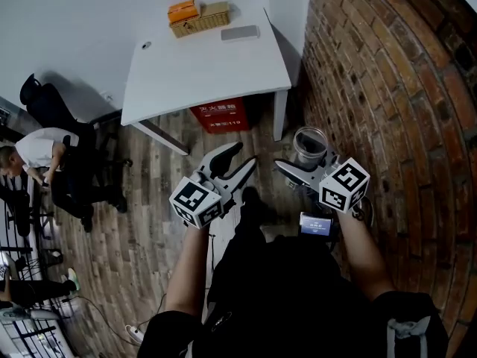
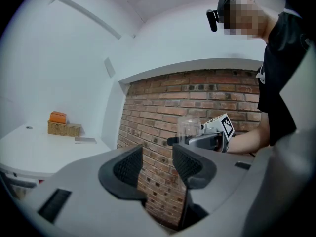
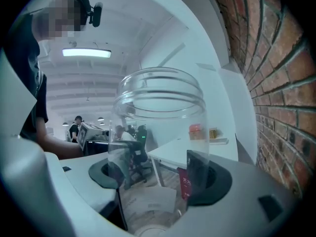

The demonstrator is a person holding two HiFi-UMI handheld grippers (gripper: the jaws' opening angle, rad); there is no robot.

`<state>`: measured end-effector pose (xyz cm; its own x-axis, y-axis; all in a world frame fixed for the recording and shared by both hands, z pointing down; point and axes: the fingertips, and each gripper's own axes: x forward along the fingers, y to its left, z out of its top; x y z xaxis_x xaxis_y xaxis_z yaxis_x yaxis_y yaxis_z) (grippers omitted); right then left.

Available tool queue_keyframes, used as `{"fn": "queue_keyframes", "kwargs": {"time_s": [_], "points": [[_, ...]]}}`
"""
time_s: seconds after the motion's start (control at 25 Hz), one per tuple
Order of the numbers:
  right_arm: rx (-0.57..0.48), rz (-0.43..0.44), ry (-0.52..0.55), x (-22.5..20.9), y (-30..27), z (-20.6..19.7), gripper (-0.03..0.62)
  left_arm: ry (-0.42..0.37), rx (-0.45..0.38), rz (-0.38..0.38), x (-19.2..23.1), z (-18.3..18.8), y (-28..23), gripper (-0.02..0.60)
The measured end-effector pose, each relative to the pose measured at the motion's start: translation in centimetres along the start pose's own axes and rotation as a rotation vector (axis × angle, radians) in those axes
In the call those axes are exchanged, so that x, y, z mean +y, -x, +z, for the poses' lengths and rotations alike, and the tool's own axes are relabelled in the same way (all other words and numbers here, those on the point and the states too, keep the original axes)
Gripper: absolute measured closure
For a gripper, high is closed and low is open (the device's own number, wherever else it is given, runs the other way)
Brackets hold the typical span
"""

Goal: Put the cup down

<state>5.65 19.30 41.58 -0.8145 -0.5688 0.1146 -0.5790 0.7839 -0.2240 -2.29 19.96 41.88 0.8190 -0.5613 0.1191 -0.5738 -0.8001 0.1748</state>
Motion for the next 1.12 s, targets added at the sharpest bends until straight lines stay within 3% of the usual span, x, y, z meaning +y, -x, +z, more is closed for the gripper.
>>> {"fn": "queue_keyframes", "kwargs": {"time_s": [0.64, 1.12], "points": [[0.017, -0.097, -0.006, -10.8, -15.9, 5.1, 0.220, 0.020, 0.006, -0.059, 20.0, 4.0, -4.6, 0.385], [0.038, -0.122, -0.032, -16.9, -20.1, 5.6, 0.220, 0.052, 0.028, -0.100, 25.3, 3.8, -9.1, 0.388]]}}
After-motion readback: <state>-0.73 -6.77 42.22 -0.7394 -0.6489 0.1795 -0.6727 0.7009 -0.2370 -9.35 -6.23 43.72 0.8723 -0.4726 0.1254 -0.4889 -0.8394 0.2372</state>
